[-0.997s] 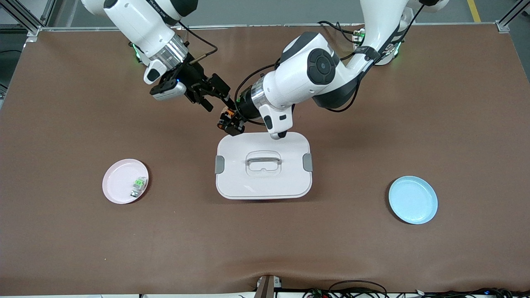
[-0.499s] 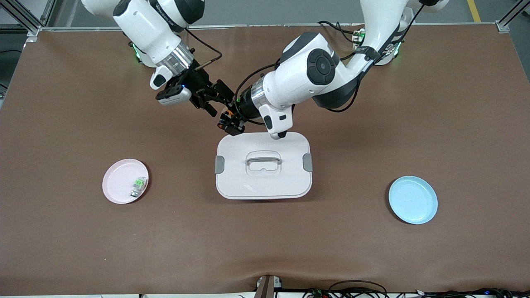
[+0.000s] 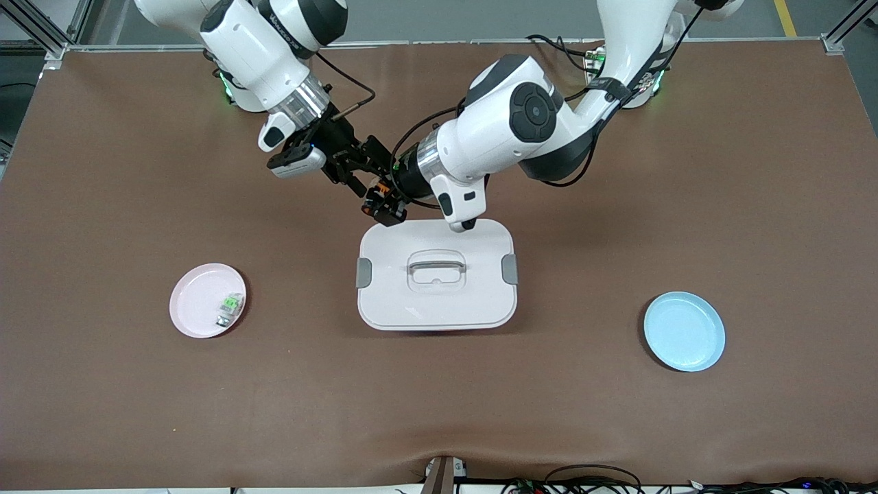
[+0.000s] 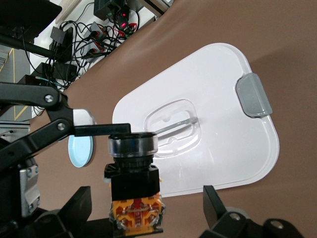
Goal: Transfer orange switch to right arm and place
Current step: 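Close the right gripper on the orange switch beside the left gripper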
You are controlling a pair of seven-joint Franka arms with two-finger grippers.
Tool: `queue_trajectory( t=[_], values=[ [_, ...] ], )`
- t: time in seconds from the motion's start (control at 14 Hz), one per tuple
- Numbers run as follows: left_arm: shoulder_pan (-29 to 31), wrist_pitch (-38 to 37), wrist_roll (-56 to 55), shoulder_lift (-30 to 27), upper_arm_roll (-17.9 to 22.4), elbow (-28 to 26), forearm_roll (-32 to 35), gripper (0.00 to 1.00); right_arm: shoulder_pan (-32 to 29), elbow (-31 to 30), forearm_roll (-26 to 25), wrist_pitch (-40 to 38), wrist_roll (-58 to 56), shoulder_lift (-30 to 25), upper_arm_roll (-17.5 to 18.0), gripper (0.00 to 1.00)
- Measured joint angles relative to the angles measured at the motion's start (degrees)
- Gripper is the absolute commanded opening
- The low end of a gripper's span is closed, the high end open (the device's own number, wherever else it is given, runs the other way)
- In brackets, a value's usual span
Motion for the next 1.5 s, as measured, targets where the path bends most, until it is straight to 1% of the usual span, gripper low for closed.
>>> queue_trajectory(
  t=[0.07,0.43,0.57,0.64,0.71,0.78,0.85,1.5],
  values=[
    [0.0,0.0,0.0,0.0,0.0,0.0,0.0,0.03,0.1,0.11,0.0,0.0,0.0,0.05,0.0,0.0],
    [0.02,-0.09,0.0,0.0,0.02,0.0,-0.03,0.03,0.61,0.61,0.18,0.09,1.25,0.25,-0.05,0.0],
    [0.02,-0.11,0.0,0.01,0.02,0.0,-0.03,0.08,0.62,0.61,0.19,0.09,1.25,0.27,-0.05,0.0],
    [0.03,-0.12,0.0,0.01,0.02,0.0,-0.03,0.13,0.62,0.61,0.19,0.09,1.25,0.27,-0.05,0.0],
    [0.03,-0.13,0.0,0.01,0.02,-0.01,-0.03,0.36,0.62,0.62,0.19,0.1,1.25,0.28,-0.05,0.0],
    [0.03,-0.13,0.0,0.01,0.02,-0.01,-0.03,0.7,0.63,0.63,0.19,0.09,1.26,0.29,-0.05,0.0],
    [0.03,-0.13,0.0,0.01,0.03,-0.01,-0.03,1.0,0.63,0.65,0.19,0.1,1.26,0.32,-0.05,0.0],
    [0.47,-0.77,0.0,0.02,0.11,0.14,-0.03,1.0,0.94,1.89,0.19,0.1,1.38,1.55,0.02,0.0]
  ],
)
